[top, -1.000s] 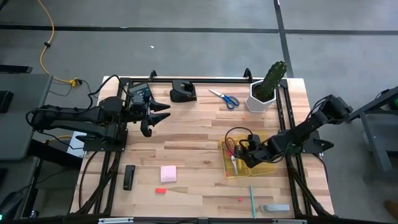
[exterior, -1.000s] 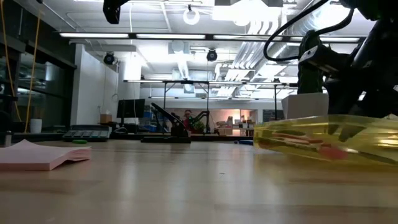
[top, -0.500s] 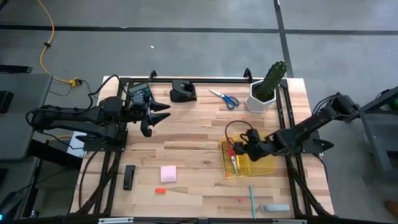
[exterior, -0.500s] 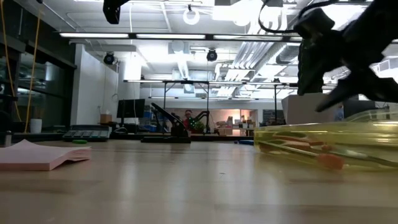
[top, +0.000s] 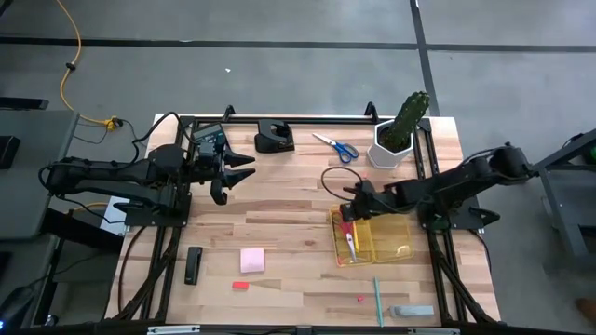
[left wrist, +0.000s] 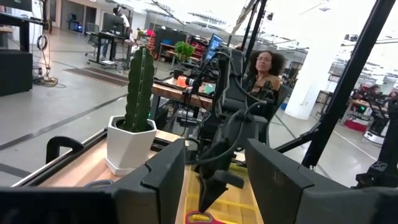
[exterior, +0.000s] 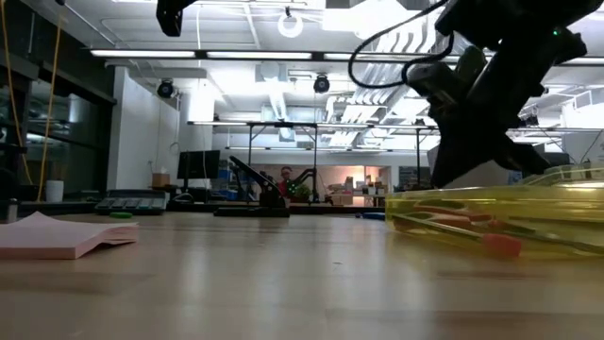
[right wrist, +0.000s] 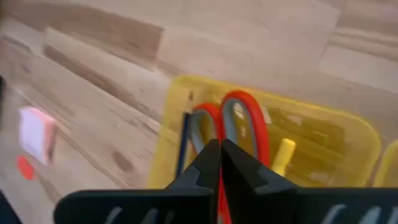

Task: Pack school essentials
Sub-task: Adjust the red scissors in the box

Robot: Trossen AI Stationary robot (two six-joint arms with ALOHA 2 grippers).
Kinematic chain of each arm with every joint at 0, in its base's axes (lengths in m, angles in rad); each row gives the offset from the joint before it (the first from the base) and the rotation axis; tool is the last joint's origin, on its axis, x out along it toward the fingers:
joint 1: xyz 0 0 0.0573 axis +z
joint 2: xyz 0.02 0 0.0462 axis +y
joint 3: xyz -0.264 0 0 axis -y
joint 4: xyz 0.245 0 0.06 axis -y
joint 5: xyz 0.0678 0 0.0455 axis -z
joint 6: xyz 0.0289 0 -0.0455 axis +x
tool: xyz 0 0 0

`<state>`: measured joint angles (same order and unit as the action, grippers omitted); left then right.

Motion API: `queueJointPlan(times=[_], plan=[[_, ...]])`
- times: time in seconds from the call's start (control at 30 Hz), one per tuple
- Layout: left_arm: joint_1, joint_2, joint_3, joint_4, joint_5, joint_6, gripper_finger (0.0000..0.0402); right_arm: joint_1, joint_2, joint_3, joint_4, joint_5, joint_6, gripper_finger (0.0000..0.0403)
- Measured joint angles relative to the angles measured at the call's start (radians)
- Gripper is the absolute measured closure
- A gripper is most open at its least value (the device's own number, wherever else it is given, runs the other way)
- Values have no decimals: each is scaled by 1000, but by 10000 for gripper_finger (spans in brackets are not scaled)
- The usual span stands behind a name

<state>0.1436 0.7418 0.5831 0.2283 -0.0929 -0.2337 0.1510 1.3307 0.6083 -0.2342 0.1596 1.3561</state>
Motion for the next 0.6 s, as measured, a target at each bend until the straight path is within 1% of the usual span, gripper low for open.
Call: queueJointPlan(times=[0.07, 0.2, 0.5, 0.6], plan=[[0, 0, 0, 0, 0, 0, 245, -7, 12, 0, -2, -13, 1, 396], [0, 0, 0, 0, 0, 0, 245, -13, 13, 0, -16, 5, 8, 401], [0, 0, 0, 0, 0, 0, 245, -36, 30, 0, -13, -7, 15, 402], [0, 0, 0, 0, 0, 0, 245, -36, 72, 0, -13, -44, 28, 403]])
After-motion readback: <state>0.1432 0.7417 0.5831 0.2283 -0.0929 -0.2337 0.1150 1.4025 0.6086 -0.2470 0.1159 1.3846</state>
